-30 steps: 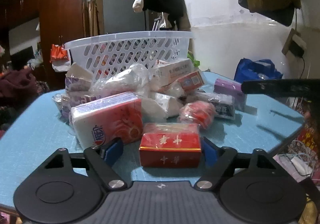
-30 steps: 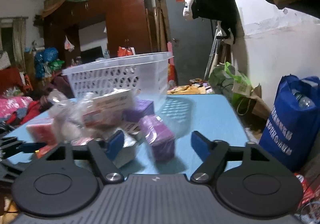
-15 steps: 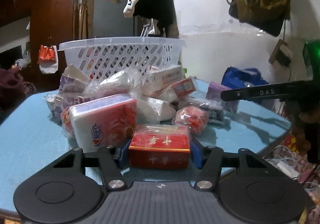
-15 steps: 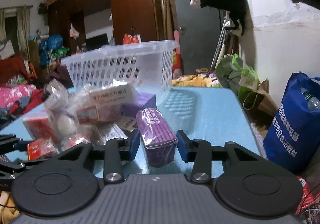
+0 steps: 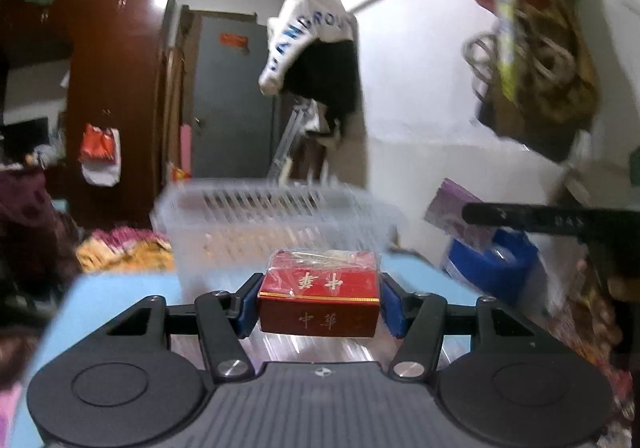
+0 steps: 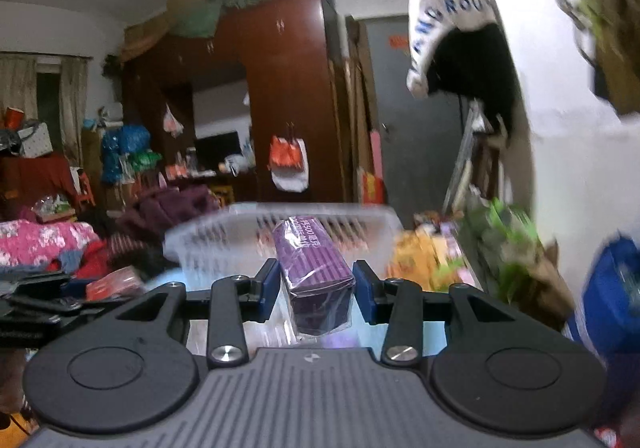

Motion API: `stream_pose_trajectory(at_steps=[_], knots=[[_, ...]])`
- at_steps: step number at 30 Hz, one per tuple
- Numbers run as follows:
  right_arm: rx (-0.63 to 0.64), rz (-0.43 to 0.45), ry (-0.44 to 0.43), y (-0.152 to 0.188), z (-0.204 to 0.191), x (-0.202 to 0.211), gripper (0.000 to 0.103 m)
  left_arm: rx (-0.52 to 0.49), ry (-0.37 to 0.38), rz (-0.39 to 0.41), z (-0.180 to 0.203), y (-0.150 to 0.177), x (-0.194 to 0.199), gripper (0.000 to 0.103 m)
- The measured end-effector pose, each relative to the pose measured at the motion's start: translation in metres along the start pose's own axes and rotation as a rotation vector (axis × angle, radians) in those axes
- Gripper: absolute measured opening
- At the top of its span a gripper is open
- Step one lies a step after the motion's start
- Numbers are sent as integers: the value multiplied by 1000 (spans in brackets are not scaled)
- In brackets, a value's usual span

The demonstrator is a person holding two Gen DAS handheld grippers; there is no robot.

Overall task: Organize objects
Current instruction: 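Carry both boxes over the white basket and open both grippers to drop them, then grasp the white-pink tissue pack with the left gripper while the right grasps the silver foil packet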

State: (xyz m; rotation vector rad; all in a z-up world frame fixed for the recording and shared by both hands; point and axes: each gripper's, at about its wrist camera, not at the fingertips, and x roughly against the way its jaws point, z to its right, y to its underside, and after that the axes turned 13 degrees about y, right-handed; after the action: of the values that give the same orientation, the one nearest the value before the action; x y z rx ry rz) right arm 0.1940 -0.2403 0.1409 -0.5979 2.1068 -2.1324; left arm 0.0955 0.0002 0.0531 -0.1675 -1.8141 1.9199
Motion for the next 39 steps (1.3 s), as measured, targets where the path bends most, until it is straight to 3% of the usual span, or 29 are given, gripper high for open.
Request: stream_pose_trajectory(at_steps=[3, 6, 10, 15, 16, 17, 19, 20, 21, 23, 26, 28, 29, 30, 33, 39], knots=[[82, -35, 61, -30, -29, -50, 44, 45, -43, -30, -31, -48, -39, 62], [95, -147, 64, -43, -39, -108, 44, 110, -89, -104, -62, -75, -85, 62], [103, -242, 59, -40, -43, -151, 44, 183, -146, -201, -91, -76, -130, 62], [106, -256, 32, -34, -46, -153, 45, 190, -139, -210, -98, -70, -137, 63], [114, -253, 35, -33, -47, -153, 48, 178, -138, -203, -98, -69, -138, 67], [122, -239, 47, -33, -49, -147, 54, 166, -133, -190, -98, -70, -136, 79], [112, -168, 61, -36, -45, -123, 91, 135, -124, -127, -93, -70, -121, 95], [92, -122, 52, -35, -40, -107, 100, 118, -123, -95, -88, -67, -109, 99], [70, -77, 34, -32, -33, -89, 103, 107, -115, -67, -84, -66, -99, 101], [37, -48, -7, -17, -19, -55, 103, 89, -74, -5, -72, -58, -74, 103], [-13, -43, -29, 29, 6, -13, 103, 104, -12, -13, -58, -27, -40, 103], [-2, -67, -27, 64, 17, 6, 103, 87, -8, 2, -41, 4, -16, 103], [5, -74, -23, 79, 21, 12, 101, 78, -3, 6, -32, 20, -6, 103], [0, -92, -13, 95, 25, 17, 92, 79, 6, 7, -26, 34, 3, 103], [-29, -154, -33, 116, 30, 17, 74, 109, 20, 14, -14, 68, 19, 103], [33, -228, -97, 121, 12, -7, 72, 119, -9, -43, -16, 83, 6, 103]])
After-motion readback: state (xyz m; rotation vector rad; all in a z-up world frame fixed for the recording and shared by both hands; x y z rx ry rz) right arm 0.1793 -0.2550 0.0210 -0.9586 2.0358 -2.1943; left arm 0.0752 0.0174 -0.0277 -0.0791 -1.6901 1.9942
